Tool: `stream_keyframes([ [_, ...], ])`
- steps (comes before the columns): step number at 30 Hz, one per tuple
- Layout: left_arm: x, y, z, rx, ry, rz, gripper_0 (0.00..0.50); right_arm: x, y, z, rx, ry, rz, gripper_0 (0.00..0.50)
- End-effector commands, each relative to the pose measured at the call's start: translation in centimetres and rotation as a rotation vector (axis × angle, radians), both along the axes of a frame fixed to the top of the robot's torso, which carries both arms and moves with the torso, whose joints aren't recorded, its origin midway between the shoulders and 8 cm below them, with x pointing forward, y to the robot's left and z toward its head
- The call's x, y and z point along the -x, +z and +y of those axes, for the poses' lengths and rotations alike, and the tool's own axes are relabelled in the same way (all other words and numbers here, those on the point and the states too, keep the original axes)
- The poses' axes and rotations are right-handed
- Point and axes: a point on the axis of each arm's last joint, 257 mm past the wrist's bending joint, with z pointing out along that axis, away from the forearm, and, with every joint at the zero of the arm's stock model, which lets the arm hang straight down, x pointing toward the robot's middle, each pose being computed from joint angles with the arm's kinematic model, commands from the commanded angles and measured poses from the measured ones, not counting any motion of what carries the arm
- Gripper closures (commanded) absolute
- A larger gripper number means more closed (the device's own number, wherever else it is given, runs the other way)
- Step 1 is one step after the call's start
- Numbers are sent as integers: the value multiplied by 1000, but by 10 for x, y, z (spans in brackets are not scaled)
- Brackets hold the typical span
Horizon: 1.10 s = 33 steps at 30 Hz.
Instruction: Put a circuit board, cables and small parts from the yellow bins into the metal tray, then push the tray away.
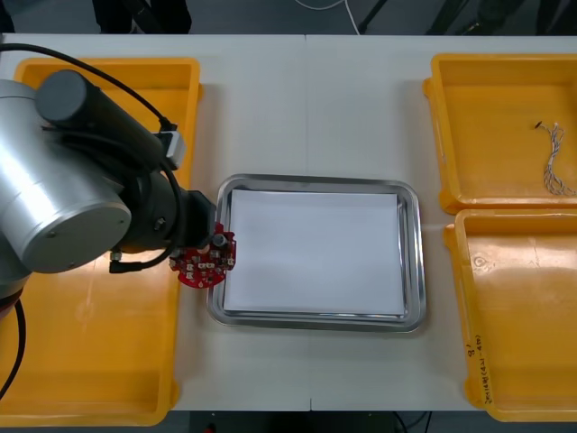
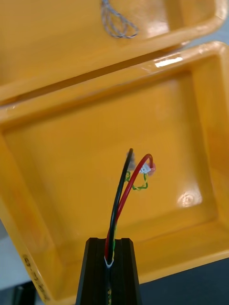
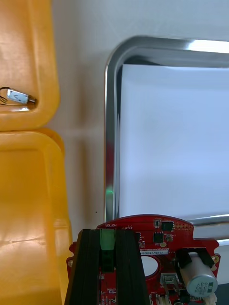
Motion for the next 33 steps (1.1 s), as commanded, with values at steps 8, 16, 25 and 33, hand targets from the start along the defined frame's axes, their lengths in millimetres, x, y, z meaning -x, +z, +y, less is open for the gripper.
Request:
stream_keyframes([
  [8,-6,-11,-57,-39,-98,7,493,-15,44,30,188,383,-26,500],
  [16,-12,-38,-66,-79,-57,45,494,-28,51,67,273,629,-26,500],
  [25,-20,-54,-74,-101,-63,52,494,-33,43,109,307,795,7,500],
  [33,-31,-69,-83,-95,-71,41,494,-34,33,128,335,874,44,500],
])
